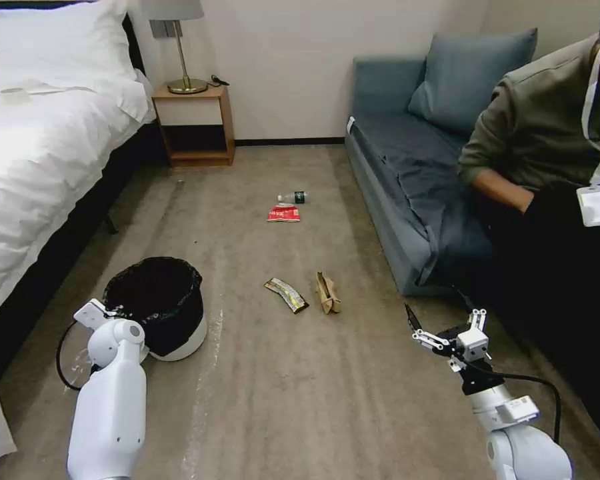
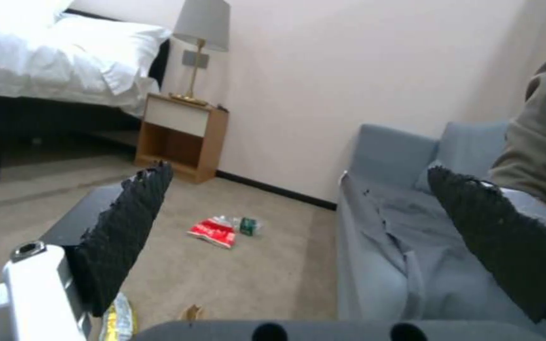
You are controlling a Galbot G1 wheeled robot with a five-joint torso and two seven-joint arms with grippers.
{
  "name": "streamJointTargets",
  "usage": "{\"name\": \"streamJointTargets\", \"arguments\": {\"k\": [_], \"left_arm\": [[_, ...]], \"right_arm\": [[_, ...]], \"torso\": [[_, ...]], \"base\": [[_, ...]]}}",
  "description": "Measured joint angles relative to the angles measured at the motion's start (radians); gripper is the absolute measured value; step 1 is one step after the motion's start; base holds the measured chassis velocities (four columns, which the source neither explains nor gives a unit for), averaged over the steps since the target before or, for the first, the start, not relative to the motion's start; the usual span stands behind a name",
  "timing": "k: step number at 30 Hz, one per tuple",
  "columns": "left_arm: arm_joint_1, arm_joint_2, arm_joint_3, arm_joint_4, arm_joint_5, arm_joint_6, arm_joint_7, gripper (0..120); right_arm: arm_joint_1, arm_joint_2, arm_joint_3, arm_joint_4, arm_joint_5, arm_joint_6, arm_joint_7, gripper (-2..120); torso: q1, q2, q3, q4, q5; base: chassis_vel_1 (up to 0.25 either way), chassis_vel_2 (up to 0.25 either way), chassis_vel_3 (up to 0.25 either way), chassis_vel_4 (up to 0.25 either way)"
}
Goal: Pick up the trash bin, then pick up the garbage on the floor and place it into the trash bin.
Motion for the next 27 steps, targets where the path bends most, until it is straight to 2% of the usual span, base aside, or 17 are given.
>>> {"name": "streamJointTargets", "arguments": {"k": [3, 5, 6, 7, 8, 10, 11, 12, 14, 15, 17, 18, 20, 21, 24, 25, 27], "left_arm": [[0.019, -0.001, 0.001, -0.024, 0.012, 0.000, 0.016, 4], [0.053, -0.006, 0.002, -0.072, 0.052, -0.006, 0.040, 4], [0.053, -0.006, 0.002, -0.072, 0.052, -0.006, 0.040, 4], [0.082, -0.009, 0.004, -0.119, 0.088, 0.000, 0.060, 4], [0.082, -0.009, 0.004, -0.119, 0.088, 0.000, 0.060, 4], [0.129, -0.007, 0.011, -0.214, 0.120, 0.031, 0.093, 4], [0.129, -0.007, 0.011, -0.214, 0.120, 0.031, 0.093, 4], [0.150, -0.005, 0.012, -0.265, 0.137, 0.049, 0.106, 4], [0.186, 0.000, 0.014, -0.373, 0.171, 0.084, 0.126, 4], [0.186, 0.000, 0.014, -0.373, 0.171, 0.084, 0.126, 4], [0.218, 0.016, 0.019, -0.486, 0.193, 0.111, 0.147, 4], [0.218, 0.016, 0.019, -0.486, 0.193, 0.111, 0.147, 4], [0.249, 0.031, 0.020, -0.564, 0.214, 0.131, 0.165, 4], [0.261, 0.036, 0.019, -0.587, 0.223, 0.138, 0.177, 4], [0.265, 0.037, 0.019, -0.595, 0.229, 0.140, 0.183, 4], [0.286, 0.042, 0.014, -0.626, 0.255, 0.145, 0.212, 4], [0.302, 0.047, 0.010, -0.645, 0.269, 0.146, 0.232, 4]], "right_arm": [[0.000, -0.001, -0.001, 0.000, -0.001, 0.000, 0.028, 100], [0.002, -0.001, -0.003, 0.000, -0.001, -0.003, 0.050, 100], [0.002, -0.001, -0.003, 0.000, -0.001, -0.003, 0.050, 100], [0.004, 0.000, 0.000, 0.001, -0.001, -0.010, 0.047, 100], [0.004, 0.000, 0.000, 0.001, -0.001, -0.010, 0.047, 100], [0.013, 0.004, -0.007, -0.003, -0.004, -0.010, 0.078, 100], [0.013, 0.004, -0.007, -0.003, -0.004, -0.010, 0.078, 100], [0.018, 0.007, -0.015, -0.008, -0.006, -0.009, 0.110, 100], [0.029, 0.014, -0.034, -0.017, -0.010, -0.006, 0.177, 100], [0.029, 0.014, -0.034, -0.017, -0.010, -0.006, 0.177, 100], [0.035, 0.017, -0.056, -0.023, -0.011, -0.004, 0.224, 100], [0.035, 0.017, -0.056, -0.023, -0.011, -0.004, 0.224, 100], [0.041, 0.019, -0.068, -0.029, -0.011, 0.012, 0.252, 100], [0.044, 0.020, -0.072, -0.031, -0.013, 0.019, 0.262, 100], [0.045, 0.020, -0.074, -0.033, -0.015, 0.022, 0.268, 100], [0.047, 0.023, -0.081, -0.035, -0.023, 0.032, 0.297, 100], [0.048, 0.025, -0.087, -0.037, -0.027, 0.044, 0.319, 100]], "torso": [[0.000, 0.000, 0.000, 0.0001, -0.0009], [0.000, -0.001, 0.001, 0.0003, -0.0028], [0.000, -0.001, 0.001, 0.0003, -0.0028], [0.000, -0.001, 0.001, 0.0001, -0.0040], [0.000, -0.001, 0.001, 0.0001, -0.0040], [0.000, -0.001, 0.001, -0.0001, -0.0031], [0.000, -0.001, 0.001, -0.0001, -0.0031], [0.000, -0.001, 0.001, -0.0001, -0.0018], [0.000, -0.001, 0.001, 0.0005, -0.0020], [0.000, -0.001, 0.001, 0.0005, -0.0020], [0.000, -0.001, 0.000, 0.0000, -0.0006], [0.000, -0.001, 0.000, 0.0000, -0.0006], [0.000, -0.001, 0.000, -0.0002, -0.0007], [0.000, -0.001, 0.000, 0.0000, -0.0007], [0.000, -0.001, 0.000, 0.0000, -0.0008], [0.000, -0.001, 0.000, 0.0003, -0.0008], [0.000, -0.001, 0.000, 0.0003, -0.0008]], "base": [[0.000, 0.000, 0.000, 0.000], [0.000, 0.000, 0.000, 0.000], [0.000, 0.000, 0.000, 0.000], [0.000, 0.000, 0.000, 0.000], [0.000, 0.000, 0.000, 0.000], [0.000, 0.000, 0.000, 0.000], [0.000, 0.000, 0.000, 0.000], [0.000, 0.000, 0.000, 0.000], [0.000, 0.000, 0.000, 0.000], [0.000, 0.000, 0.000, 0.000], [0.000, 0.000, 0.000, 0.000], [0.000, 0.000, 0.000, 0.000], [0.000, 0.000, 0.000, 0.000], [0.000, 0.000, 0.000, 0.000], [0.000, 0.000, 0.000, 0.000], [0.000, 0.000, 0.000, 0.000], [0.000, 0.000, 0.000, 0.000]]}}
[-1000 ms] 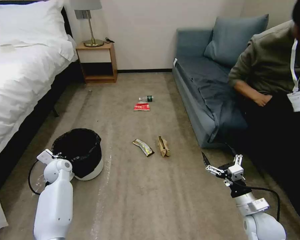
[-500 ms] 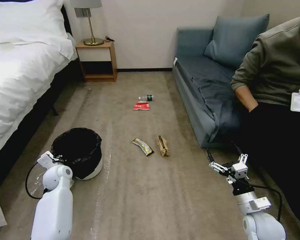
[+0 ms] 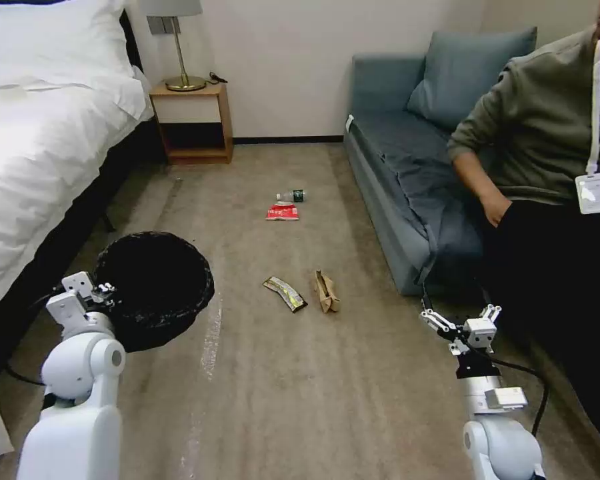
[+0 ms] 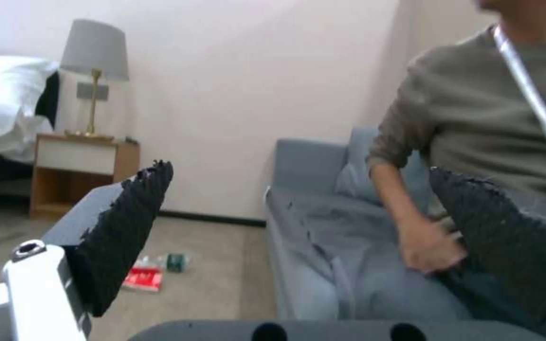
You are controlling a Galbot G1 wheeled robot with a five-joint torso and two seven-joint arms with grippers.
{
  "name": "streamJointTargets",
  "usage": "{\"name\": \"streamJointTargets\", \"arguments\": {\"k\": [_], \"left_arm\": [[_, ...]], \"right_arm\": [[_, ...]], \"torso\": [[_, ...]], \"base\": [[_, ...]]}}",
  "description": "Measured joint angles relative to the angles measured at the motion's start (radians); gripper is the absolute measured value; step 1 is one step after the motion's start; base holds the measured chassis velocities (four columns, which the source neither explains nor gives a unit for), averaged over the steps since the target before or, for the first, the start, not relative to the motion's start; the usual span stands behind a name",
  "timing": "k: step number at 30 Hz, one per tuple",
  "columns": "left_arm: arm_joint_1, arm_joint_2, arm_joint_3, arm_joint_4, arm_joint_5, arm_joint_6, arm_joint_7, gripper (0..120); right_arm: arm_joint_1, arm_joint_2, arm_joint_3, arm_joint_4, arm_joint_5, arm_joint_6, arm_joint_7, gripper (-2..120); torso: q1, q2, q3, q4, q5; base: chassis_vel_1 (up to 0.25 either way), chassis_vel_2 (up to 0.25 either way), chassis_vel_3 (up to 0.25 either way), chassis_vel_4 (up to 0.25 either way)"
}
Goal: Pick up the trash bin, then pick up the garbage on the floor and place it into the trash bin.
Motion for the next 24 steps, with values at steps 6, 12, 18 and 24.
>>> {"name": "streamJointTargets", "arguments": {"k": [6, 12, 18, 24], "left_arm": [[0.030, 0.005, -0.009, -0.033, 0.029, 0.003, 0.042, 4], [0.069, 0.006, -0.020, -0.072, 0.091, 0.003, 0.114, 4], [0.115, -0.002, -0.029, -0.110, 0.149, 0.001, 0.152, 4], [0.229, -0.006, -0.083, -0.181, 0.202, -0.041, 0.211, 4]], "right_arm": [[-0.002, 0.000, -0.001, -0.001, -0.010, 0.039, 0.011, 100], [-0.009, -0.003, 0.007, -0.007, -0.036, 0.084, 0.002, 100], [-0.017, 0.002, 0.007, -0.015, -0.051, 0.121, -0.010, 100], [-0.022, 0.029, 0.001, -0.036, -0.064, 0.135, -0.027, 100]], "torso": [[0.000, 0.000, 0.000, -0.0003, 0.0001], [0.000, 0.000, 0.000, -0.0001, 0.0000], [0.000, 0.000, 0.000, -0.0004, 0.0001], [0.000, 0.000, 0.000, 0.0000, 0.0002]], "base": [[0.000, 0.000, 0.000, 0.000], [0.000, 0.000, 0.000, 0.000], [0.000, 0.000, 0.000, 0.000], [0.000, 0.000, 0.000, 0.000]]}}
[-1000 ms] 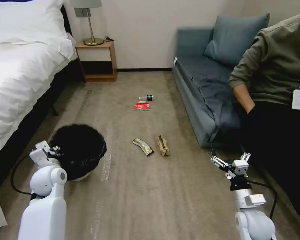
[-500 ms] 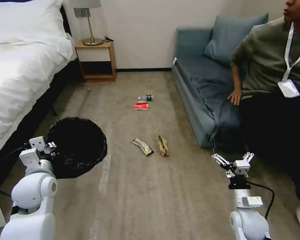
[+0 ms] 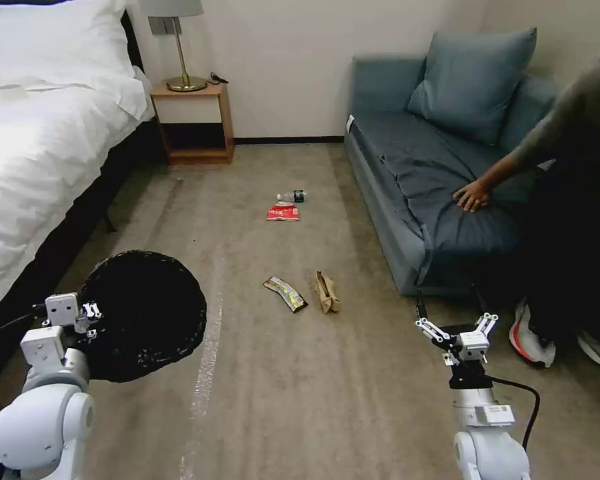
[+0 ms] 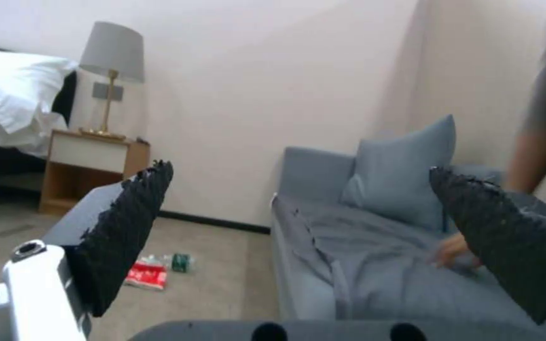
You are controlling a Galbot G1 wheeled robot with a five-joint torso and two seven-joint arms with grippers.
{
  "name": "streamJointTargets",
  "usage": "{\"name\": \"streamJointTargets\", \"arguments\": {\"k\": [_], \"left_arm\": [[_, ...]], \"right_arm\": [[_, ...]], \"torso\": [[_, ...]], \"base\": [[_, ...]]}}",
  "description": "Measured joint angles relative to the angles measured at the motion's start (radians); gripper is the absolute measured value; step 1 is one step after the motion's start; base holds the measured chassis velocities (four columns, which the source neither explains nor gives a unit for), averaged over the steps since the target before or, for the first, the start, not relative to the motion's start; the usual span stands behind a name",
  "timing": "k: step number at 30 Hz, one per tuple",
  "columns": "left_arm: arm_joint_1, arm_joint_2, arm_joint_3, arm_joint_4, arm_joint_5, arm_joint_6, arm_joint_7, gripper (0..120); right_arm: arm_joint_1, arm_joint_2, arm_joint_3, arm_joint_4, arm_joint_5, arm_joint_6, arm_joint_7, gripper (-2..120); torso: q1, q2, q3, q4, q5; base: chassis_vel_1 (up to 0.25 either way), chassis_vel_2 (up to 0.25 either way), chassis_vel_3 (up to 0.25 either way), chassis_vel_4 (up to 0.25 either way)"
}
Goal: Pick up the trash bin, then pick up the garbage on the floor and place it into the trash bin.
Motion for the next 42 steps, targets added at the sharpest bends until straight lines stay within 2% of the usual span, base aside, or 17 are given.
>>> {"name": "streamJointTargets", "arguments": {"k": [1, 4, 6, 18, 42], "left_arm": [[0.002, -0.008, 0.003, 0.007, 0.012, -0.019, 0.002, 4], [0.003, -0.016, 0.007, 0.013, 0.010, -0.025, 0.000, 4], [-0.014, -0.030, 0.017, 0.033, 0.010, -0.038, -0.009, 4], [-0.055, -0.038, 0.033, 0.065, 0.029, -0.041, -0.012, 4], [-0.072, -0.049, 0.032, 0.085, 0.056, -0.052, -0.005, 4]], "right_arm": [[-0.002, 0.005, 0.000, -0.001, 0.001, -0.009, 0.004, 100], [-0.001, 0.007, -0.001, -0.001, 0.001, -0.017, 0.005, 100], [0.009, 0.002, 0.000, -0.001, 0.009, -0.045, 0.006, 100], [0.024, -0.005, 0.004, -0.012, 0.017, -0.064, -0.001, 100], [0.034, -0.007, 0.005, -0.032, 0.020, -0.063, -0.009, 100]], "torso": [[0.000, 0.000, 0.000, -0.0003, 0.0001], [0.000, 0.000, 0.000, -0.0003, 0.0000], [0.000, 0.000, 0.000, -0.0003, 0.0001], [0.000, 0.000, 0.000, -0.0003, 0.0000], [0.000, 0.000, 0.000, -0.0002, 0.0000]], "base": [[0.000, 0.000, 0.000, 0.000], [0.000, 0.000, 0.000, 0.000], [0.000, 0.000, 0.000, 0.000], [-0.021, 0.020, 0.022, -0.020], [-0.047, 0.052, 0.055, -0.057]]}}
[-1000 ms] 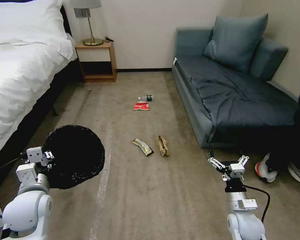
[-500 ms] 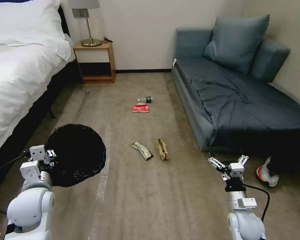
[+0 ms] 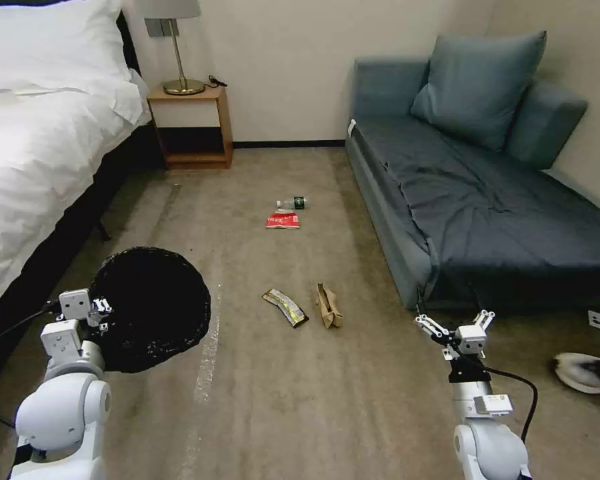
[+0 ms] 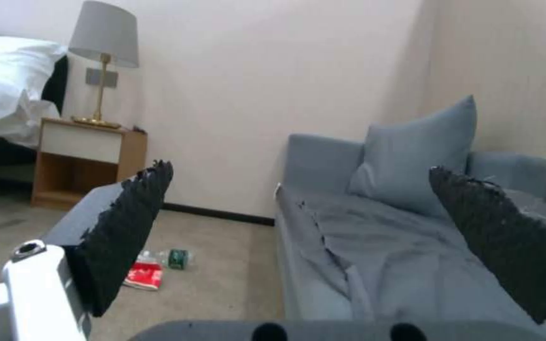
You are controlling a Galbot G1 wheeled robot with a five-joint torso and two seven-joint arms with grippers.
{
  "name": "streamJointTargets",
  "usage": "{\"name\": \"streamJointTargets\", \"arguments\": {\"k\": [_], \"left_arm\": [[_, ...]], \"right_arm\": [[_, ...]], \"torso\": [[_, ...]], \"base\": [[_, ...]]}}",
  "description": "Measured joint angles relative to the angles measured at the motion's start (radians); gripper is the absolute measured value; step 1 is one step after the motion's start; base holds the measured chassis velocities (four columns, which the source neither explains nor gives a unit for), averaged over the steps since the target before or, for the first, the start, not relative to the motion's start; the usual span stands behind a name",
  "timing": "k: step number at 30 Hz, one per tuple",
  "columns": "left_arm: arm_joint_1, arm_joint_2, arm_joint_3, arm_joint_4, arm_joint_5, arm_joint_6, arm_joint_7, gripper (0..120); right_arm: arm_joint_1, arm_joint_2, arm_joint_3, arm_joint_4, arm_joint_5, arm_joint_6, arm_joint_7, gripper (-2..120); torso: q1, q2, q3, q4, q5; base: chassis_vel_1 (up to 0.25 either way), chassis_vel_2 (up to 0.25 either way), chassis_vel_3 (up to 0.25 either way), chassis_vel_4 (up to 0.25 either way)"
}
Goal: Pick up the trash bin, then pick up the garbage on the floor and place it into the trash bin.
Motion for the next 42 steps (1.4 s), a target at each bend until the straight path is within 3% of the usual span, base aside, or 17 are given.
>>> {"name": "streamJointTargets", "arguments": {"k": [42], "left_arm": [[0.009, -0.025, -0.004, 0.016, 0.062, -0.061, 0.067, 4]], "right_arm": [[0.002, -0.009, -0.040, -0.041, -0.031, 0.033, -0.024, 100]], "torso": [[0.000, 0.000, 0.000, 0.0000, -0.0001]], "base": [[-0.090, 0.091, 0.089, -0.091]]}}
